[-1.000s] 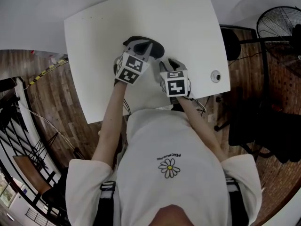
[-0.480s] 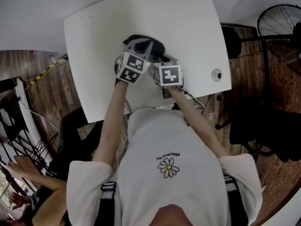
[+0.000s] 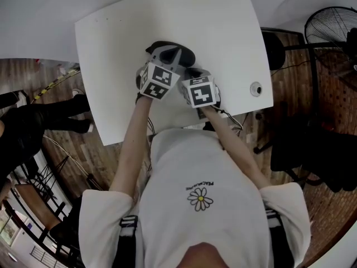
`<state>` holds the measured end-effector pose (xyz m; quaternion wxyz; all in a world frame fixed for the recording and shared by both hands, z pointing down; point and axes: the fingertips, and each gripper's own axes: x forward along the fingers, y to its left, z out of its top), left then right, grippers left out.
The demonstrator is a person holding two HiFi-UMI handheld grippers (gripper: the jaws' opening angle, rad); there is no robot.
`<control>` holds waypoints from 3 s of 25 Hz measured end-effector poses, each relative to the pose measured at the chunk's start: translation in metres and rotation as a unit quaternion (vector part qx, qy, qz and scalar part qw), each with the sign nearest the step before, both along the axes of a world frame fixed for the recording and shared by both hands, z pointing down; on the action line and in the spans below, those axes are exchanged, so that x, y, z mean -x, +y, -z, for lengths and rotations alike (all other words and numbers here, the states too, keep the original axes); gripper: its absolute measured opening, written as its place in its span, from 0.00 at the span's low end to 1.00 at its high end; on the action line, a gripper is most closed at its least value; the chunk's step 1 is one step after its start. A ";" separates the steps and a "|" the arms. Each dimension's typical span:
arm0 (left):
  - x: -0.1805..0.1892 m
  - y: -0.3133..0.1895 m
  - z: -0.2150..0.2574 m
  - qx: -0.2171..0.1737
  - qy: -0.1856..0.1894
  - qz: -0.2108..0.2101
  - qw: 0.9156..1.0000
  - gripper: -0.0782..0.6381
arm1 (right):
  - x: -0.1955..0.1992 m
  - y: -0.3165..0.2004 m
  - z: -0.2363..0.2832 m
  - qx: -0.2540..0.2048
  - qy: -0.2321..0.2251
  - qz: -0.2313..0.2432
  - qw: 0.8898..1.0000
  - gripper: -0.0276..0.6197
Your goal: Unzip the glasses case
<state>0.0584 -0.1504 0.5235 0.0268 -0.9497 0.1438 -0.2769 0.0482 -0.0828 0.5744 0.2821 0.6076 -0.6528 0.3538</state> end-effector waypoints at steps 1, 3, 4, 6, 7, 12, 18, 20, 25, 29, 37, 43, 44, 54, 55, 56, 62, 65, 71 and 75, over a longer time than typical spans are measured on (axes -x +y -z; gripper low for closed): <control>0.000 0.000 0.000 0.000 0.001 0.000 1.000 0.13 | -0.002 0.001 0.000 0.001 0.006 0.004 1.000 0.05; -0.001 0.001 0.000 0.002 0.002 -0.001 1.000 0.13 | -0.012 0.003 -0.001 0.003 0.020 0.004 1.000 0.05; -0.002 0.001 0.000 0.003 0.002 -0.002 1.000 0.13 | -0.020 0.004 -0.001 0.003 0.031 0.001 1.000 0.05; -0.001 0.001 0.000 0.005 0.007 -0.004 1.000 0.13 | -0.039 0.001 -0.002 0.002 0.048 -0.002 0.999 0.05; 0.000 0.001 0.000 0.005 0.009 -0.003 1.000 0.13 | -0.046 -0.002 -0.003 0.003 0.053 0.002 0.999 0.06; 0.000 0.000 -0.001 0.010 0.006 0.008 1.000 0.13 | -0.056 -0.024 -0.004 -0.009 0.082 0.078 0.994 0.05; 0.004 0.004 0.000 0.025 -0.015 0.055 0.998 0.13 | -0.036 0.000 -0.004 0.011 0.068 0.187 0.980 0.05; 0.014 0.006 0.004 0.030 -0.018 0.085 0.996 0.13 | -0.013 0.014 -0.002 0.013 0.054 0.233 0.971 0.05; 0.038 0.022 0.001 0.049 -0.039 0.134 0.989 0.13 | 0.062 0.054 -0.003 0.006 0.030 0.371 0.928 0.05; 0.044 0.036 -0.005 0.032 -0.063 0.141 0.987 0.13 | 0.081 0.064 -0.007 0.004 0.032 0.408 0.912 0.05; 0.029 0.040 -0.011 -0.011 -0.100 0.109 0.989 0.13 | 0.058 0.062 -0.009 0.015 0.061 0.403 0.913 0.05; 0.032 0.039 -0.010 0.003 -0.079 0.115 0.990 0.13 | 0.041 0.052 -0.010 0.013 0.074 0.391 0.917 0.05; 0.032 0.039 -0.010 0.006 -0.077 0.118 0.990 0.13 | 0.038 0.050 -0.010 0.011 0.080 0.396 0.915 0.05; 0.032 0.037 -0.010 0.025 -0.062 0.136 0.989 0.13 | 0.015 0.011 0.002 -0.025 0.134 0.406 0.904 0.05; 0.032 0.037 -0.010 0.025 -0.060 0.136 0.989 0.13 | 0.005 -0.005 0.012 -0.039 0.139 0.379 0.914 0.05; 0.033 0.037 -0.010 0.025 -0.059 0.136 0.989 0.13 | -0.006 -0.022 0.024 -0.048 0.137 0.361 0.921 0.05; 0.036 0.038 -0.009 0.035 -0.048 0.136 0.989 0.13 | 0.005 -0.004 0.044 -0.039 0.066 0.537 0.840 0.05; 0.035 0.037 -0.008 0.035 -0.045 0.139 0.989 0.13 | 0.025 0.030 0.013 -0.012 0.041 0.557 0.830 0.30; 0.040 0.038 -0.006 0.033 -0.022 0.134 0.990 0.13 | 0.051 0.039 -0.007 -0.024 0.072 0.551 0.831 0.26; 0.049 0.037 -0.004 0.029 -0.009 0.131 0.991 0.13 | 0.054 0.038 -0.008 -0.044 0.111 0.551 0.826 0.11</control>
